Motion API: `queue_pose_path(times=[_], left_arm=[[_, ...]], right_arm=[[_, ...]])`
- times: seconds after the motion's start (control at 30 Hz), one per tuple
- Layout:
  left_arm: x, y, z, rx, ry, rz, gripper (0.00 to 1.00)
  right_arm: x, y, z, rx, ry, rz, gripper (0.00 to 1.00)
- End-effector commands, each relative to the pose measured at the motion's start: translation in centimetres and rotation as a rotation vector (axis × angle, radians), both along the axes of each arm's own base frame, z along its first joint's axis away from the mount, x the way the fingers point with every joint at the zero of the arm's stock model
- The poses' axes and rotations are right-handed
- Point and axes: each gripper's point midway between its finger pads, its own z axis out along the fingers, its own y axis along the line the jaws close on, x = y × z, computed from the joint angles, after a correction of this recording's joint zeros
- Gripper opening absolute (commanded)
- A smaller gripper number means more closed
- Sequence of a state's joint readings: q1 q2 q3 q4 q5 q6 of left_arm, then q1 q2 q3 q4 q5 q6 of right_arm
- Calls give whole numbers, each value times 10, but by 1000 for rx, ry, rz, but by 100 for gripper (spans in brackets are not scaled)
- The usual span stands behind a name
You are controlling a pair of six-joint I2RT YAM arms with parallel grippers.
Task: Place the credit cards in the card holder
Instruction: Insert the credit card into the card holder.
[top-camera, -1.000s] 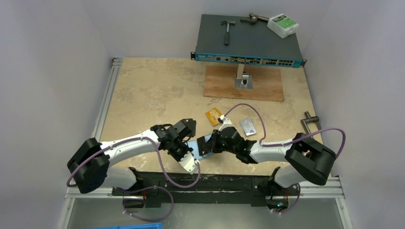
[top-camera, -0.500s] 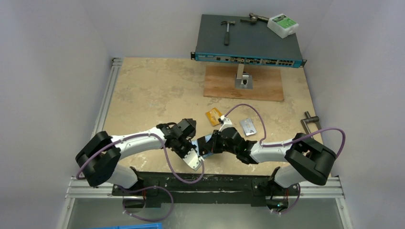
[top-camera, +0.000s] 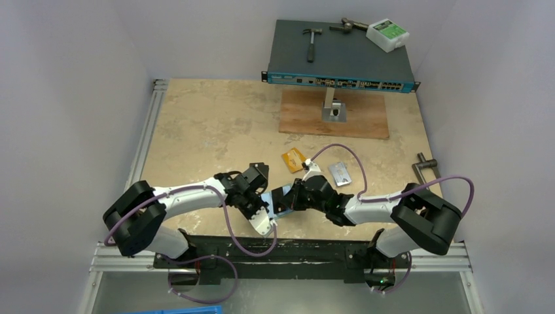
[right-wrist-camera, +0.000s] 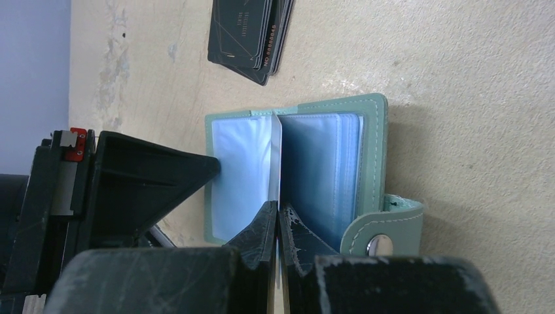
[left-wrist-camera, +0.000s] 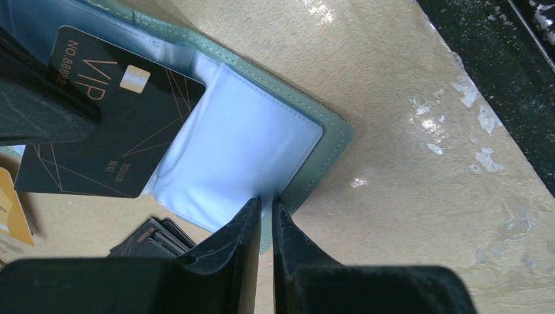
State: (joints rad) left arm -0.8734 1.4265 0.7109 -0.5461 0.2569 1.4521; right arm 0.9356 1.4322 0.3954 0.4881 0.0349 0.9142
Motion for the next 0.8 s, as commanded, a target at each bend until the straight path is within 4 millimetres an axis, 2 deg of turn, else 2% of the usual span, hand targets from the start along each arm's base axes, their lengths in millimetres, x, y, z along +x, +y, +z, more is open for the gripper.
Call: queue_pose_path(times=[0.0,0.37,0.77], left_arm=[[-9,9,-15,42,13,-31,11],[-13,14,-20,46,10,-26,11],[-12,17,-21,53,4,-16,10]], right_arm=[[7,-5,4,21,-19,-49,0],[4,1,-5,36,6,-33,0],[-8,-15,-22,-34,53,-33,0]])
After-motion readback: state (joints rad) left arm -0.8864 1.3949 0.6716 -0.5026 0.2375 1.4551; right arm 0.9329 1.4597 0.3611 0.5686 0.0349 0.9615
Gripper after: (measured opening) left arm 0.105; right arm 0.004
